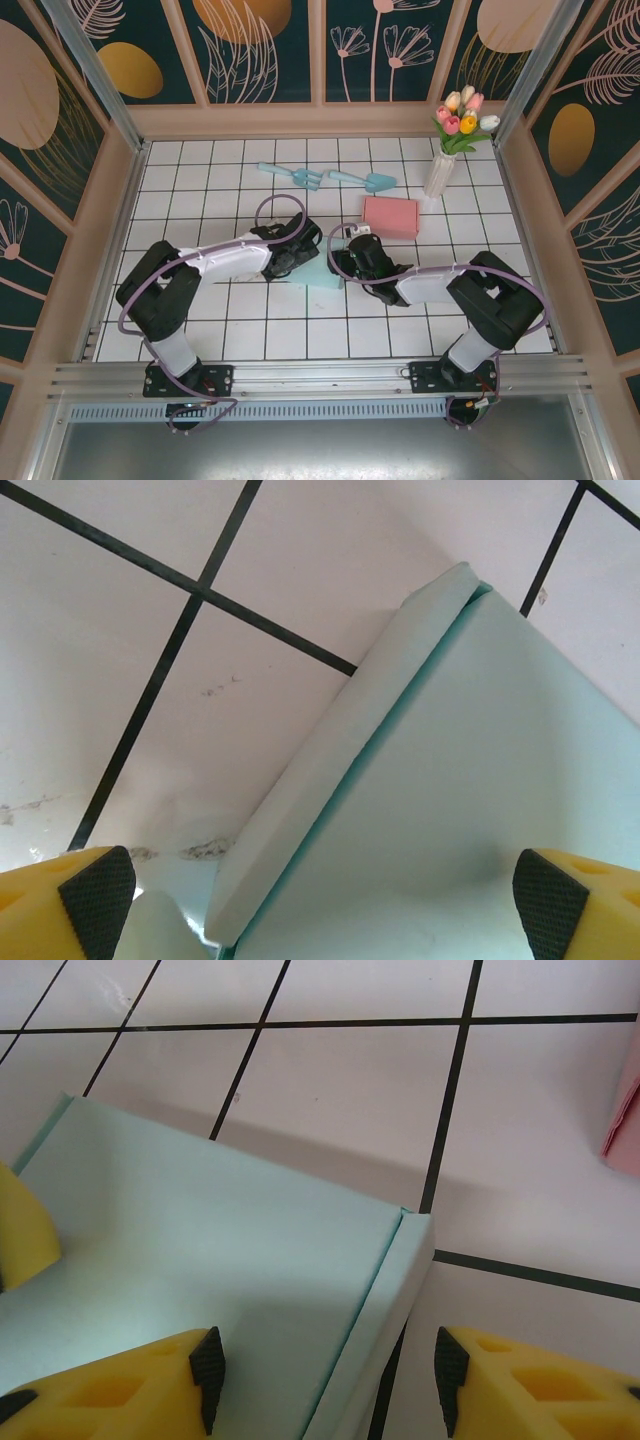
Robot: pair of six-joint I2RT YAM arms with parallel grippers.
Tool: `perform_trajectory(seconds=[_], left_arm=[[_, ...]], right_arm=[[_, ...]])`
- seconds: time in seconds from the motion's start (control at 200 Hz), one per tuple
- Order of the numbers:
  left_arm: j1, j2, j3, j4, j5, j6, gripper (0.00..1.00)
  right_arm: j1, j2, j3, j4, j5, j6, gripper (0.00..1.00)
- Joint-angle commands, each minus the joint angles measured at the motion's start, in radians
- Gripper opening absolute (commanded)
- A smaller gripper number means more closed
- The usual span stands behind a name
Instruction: Fold the paper box
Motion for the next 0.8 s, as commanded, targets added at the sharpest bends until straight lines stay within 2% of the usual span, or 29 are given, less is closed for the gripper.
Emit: perform_trajectory(seconds=[0.0, 0.796], left_arm=[[-0.014, -0.038, -0.012, -0.025, 0.032, -0.016, 0.99], [-0.025, 0.030, -0.039, 0.048, 0.116, -0.048, 0.98]], right_arm=[[0.014, -0.003, -0.013, -0.075, 0.005, -0.013, 0.60], [0.019, -0.006, -0.028, -0.064, 0.012, -0.013, 0.60]])
